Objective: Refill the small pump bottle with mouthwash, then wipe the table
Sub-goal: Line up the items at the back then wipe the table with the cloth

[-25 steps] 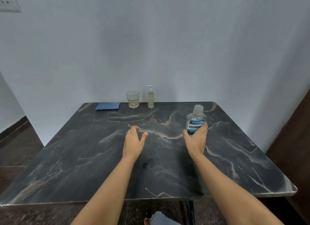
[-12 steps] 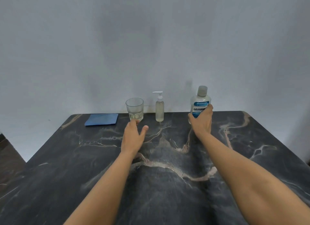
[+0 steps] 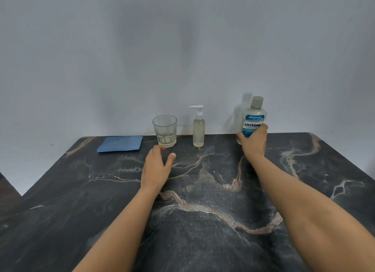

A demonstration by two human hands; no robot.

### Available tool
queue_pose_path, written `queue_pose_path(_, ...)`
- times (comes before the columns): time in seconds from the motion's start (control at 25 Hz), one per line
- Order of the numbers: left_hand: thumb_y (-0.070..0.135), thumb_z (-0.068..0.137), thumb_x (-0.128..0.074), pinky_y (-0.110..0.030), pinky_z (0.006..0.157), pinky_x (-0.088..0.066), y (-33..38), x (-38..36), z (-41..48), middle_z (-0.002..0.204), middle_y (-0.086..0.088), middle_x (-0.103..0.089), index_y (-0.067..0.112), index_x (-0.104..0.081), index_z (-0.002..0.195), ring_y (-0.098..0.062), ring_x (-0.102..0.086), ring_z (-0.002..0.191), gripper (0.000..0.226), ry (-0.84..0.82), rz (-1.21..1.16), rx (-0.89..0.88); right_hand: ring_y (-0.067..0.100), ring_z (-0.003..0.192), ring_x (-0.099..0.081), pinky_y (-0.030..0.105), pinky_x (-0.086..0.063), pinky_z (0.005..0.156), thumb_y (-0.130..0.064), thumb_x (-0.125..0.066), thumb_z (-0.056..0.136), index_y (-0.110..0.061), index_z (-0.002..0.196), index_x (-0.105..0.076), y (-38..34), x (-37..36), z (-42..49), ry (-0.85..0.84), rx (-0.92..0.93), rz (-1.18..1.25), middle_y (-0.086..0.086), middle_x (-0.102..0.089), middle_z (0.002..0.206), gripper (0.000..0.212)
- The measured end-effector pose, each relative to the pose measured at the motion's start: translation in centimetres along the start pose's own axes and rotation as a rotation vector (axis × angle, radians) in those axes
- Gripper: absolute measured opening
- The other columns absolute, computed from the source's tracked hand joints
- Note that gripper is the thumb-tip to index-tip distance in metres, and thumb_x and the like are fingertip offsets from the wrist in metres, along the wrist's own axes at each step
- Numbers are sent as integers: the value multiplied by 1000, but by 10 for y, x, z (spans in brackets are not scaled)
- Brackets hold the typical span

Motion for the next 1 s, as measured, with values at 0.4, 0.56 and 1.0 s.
queue_pose_path(0.4, 43, 95, -53, -34, 89, -48, -53, 101, -49, 123, 0, -59, 14, -51, 125, -16, -55, 113, 42, 9, 224, 3, 29, 105, -52, 35, -45, 90, -8, -63, 81, -4, 109, -58, -111, -34, -129, -143, 848, -265, 15, -56, 112, 29)
queue_pose_path(0.56, 44, 96, -52, -33, 84, -48, -63, 105, -60, 111, 1, -59, 15, -52, 119, -17, -56, 105, 38, 0, 220, 10, 27, 100, -57, 32, -46, 82, -3, -54, 86, -5, 108, -60, -157, -129, -191, -669, 1125, -361, 11, -59, 112, 24)
queue_pose_path(1.0, 48, 96, -48, -27, 83, -45, -69, 98, -56, 111, 5, -58, 17, -54, 113, -13, -51, 104, 36, 62, 202, -48, 29, 106, -56, 38, -44, 83, -19, -45, 95, -12, 113, -58, -168, -262, -201, -720, 858, -571, 10, -62, 115, 23)
Point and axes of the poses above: each hand's wrist, its own z-axis towards the middle knuckle, its own x-axis out of the back of the hand, y = z × x, the point moved 6 cm from there along z, towards the middle knuckle
